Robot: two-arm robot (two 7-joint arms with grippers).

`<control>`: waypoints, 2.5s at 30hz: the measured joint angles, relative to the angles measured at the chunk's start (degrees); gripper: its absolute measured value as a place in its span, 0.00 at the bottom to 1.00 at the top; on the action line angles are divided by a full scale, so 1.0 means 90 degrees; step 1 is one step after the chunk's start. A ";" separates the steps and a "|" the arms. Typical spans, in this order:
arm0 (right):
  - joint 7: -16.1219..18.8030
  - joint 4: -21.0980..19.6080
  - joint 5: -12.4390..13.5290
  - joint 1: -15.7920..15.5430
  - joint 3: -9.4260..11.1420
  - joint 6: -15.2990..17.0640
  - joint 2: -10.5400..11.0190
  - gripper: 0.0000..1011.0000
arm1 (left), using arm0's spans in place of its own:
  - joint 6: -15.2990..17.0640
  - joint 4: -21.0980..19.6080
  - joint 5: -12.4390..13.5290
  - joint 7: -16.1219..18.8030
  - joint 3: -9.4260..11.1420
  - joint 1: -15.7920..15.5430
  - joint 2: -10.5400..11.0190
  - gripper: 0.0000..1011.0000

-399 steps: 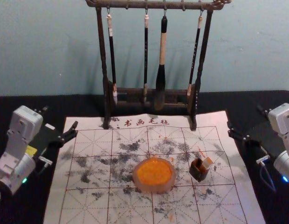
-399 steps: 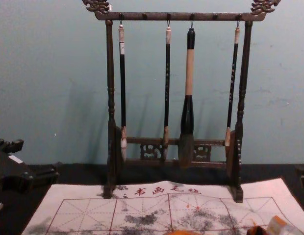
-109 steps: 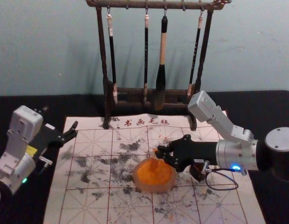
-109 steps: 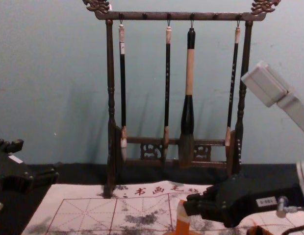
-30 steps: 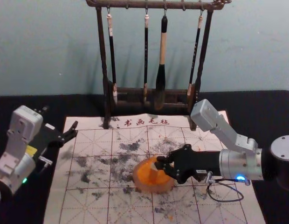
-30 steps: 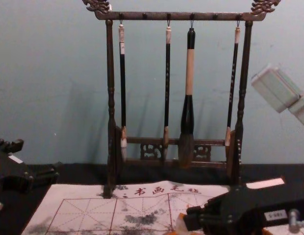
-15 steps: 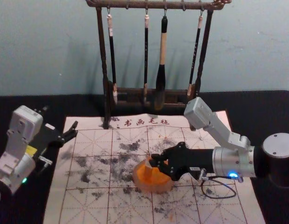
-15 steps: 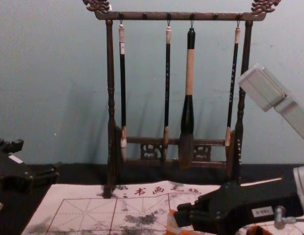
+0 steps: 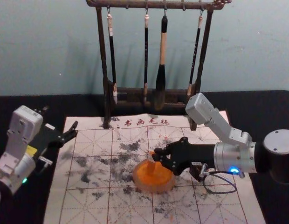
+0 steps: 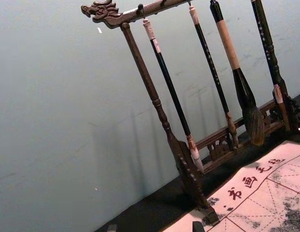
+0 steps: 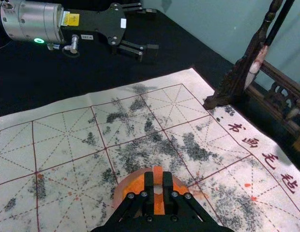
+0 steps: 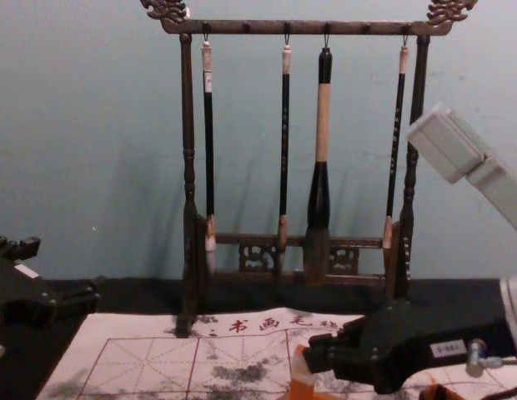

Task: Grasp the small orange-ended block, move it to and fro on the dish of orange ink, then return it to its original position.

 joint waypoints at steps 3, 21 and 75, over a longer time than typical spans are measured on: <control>-0.0004 0.0000 -0.0011 -0.0004 0.0015 0.0000 0.0016 0.05 | 0.0000 0.0000 0.0000 0.0000 0.0000 0.0000 0.0000 1.00; -0.0054 -0.0217 -0.0036 -0.0157 0.0154 0.0021 0.0225 0.05 | 0.0000 0.0000 0.0000 0.0000 0.0000 0.0000 0.0000 1.00; 0.0072 -0.0145 0.0043 -0.0114 -0.0003 -0.0021 0.0011 0.05 | 0.0000 0.0000 0.0000 0.0000 0.0000 0.0000 0.0000 1.00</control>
